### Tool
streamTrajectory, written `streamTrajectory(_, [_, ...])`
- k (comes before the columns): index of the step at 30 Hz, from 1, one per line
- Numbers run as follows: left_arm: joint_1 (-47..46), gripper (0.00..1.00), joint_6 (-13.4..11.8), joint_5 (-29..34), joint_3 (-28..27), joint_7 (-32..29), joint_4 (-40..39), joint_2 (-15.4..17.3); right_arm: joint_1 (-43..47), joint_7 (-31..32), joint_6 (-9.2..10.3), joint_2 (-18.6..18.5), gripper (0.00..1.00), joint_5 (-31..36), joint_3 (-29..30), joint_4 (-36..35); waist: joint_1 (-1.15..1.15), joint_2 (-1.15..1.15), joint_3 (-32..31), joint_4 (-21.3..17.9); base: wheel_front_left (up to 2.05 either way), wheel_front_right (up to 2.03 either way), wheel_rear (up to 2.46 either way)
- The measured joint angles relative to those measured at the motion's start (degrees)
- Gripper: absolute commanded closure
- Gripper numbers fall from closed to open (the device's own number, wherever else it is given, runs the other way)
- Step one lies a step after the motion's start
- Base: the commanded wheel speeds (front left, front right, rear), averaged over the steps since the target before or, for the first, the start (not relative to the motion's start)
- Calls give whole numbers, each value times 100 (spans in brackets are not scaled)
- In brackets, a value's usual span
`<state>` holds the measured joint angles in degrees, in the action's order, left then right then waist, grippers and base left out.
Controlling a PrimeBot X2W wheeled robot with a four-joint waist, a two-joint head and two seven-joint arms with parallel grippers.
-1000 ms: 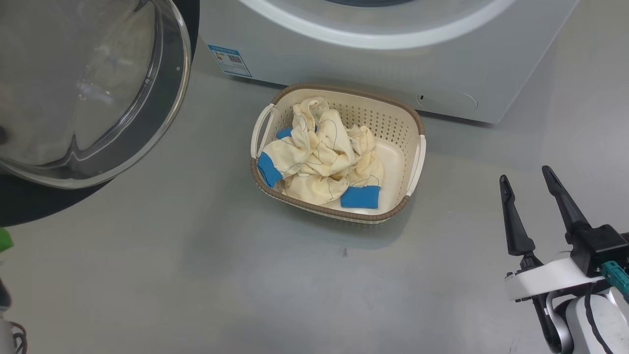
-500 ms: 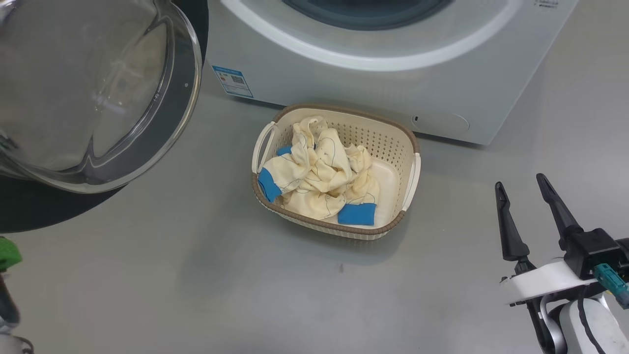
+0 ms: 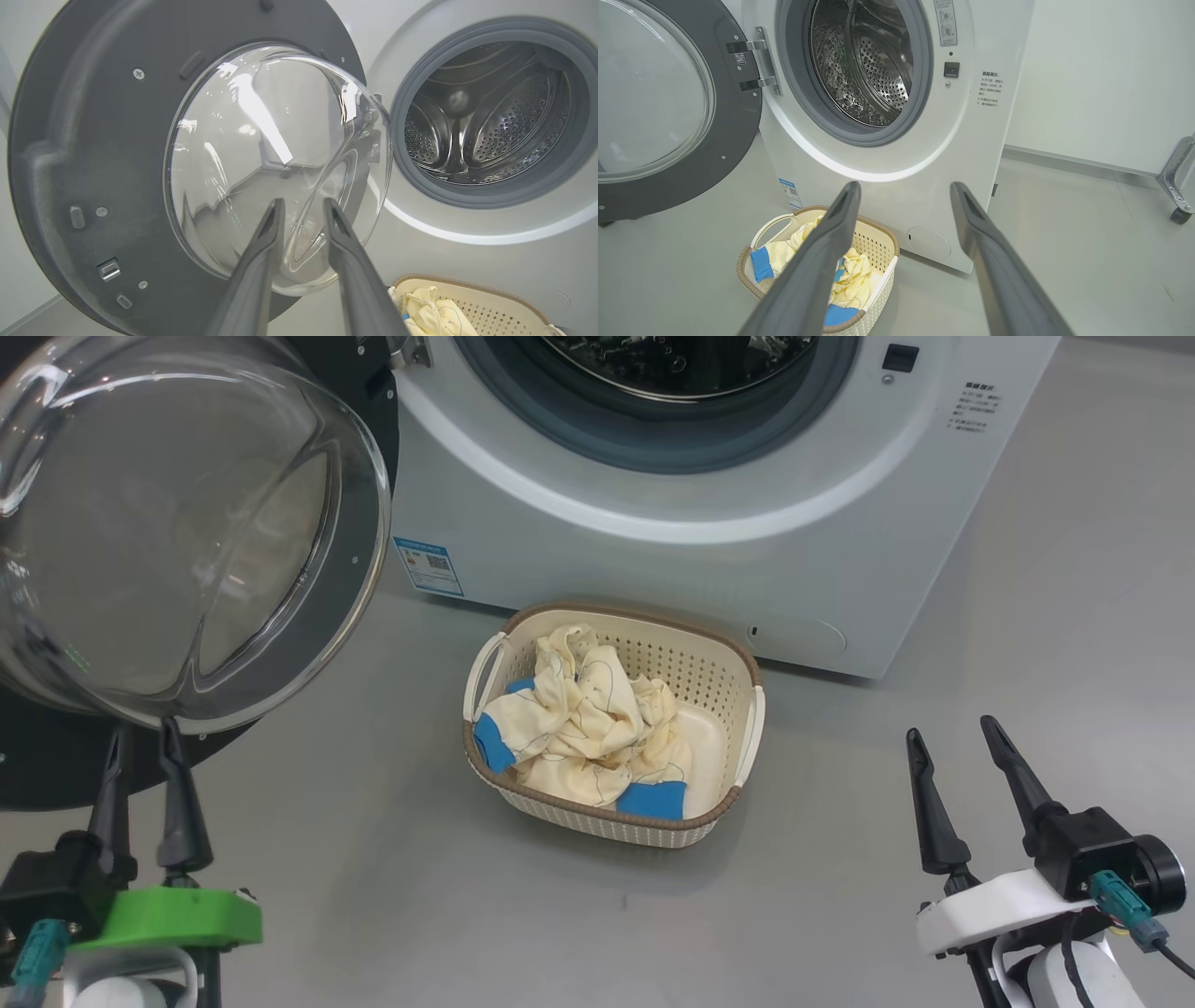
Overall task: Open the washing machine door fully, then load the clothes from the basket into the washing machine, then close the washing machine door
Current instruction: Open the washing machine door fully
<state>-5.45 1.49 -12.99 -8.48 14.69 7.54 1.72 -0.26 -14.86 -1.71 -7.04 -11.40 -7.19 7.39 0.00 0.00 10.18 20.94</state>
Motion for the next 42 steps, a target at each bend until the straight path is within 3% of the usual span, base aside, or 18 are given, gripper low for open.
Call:
streamTrajectory(1, [87, 35, 46, 29, 75, 0, -88, -2, 0, 0, -1, 5, 0, 0, -20, 1, 0, 0, -41, -22, 0, 0, 0])
streamTrajectory(2, [150, 9, 88, 45, 130, 1, -155, 0, 1, 0, -1, 14, 0, 0, -31, 0, 0, 0, -75, -47, 0, 0, 0])
streamTrajectory(3, [217, 0, 105, 51, 158, 1, -233, 8, 1, 0, -3, 27, 0, 0, -45, -3, 0, 0, -102, -79, 0, 0, 0])
streamTrajectory(11, [564, 0, 185, 241, 456, 1, -615, 91, 5, 0, -25, 125, 0, 7, -120, -29, 0, 0, -259, -370, 0, 0, 0])
streamTrajectory(22, [945, 0, 179, 363, 745, 1, -513, 90, 41, 0, -25, 190, 0, 46, -200, -94, 0, 0, -394, -920, 0, 0, 0])
streamTrajectory(42, [1142, 0, -13, 498, 864, 0, -271, 91, 322, 0, -24, 289, 0, 64, -202, -235, 0, 0, -731, -1858, 0, 0, 0])
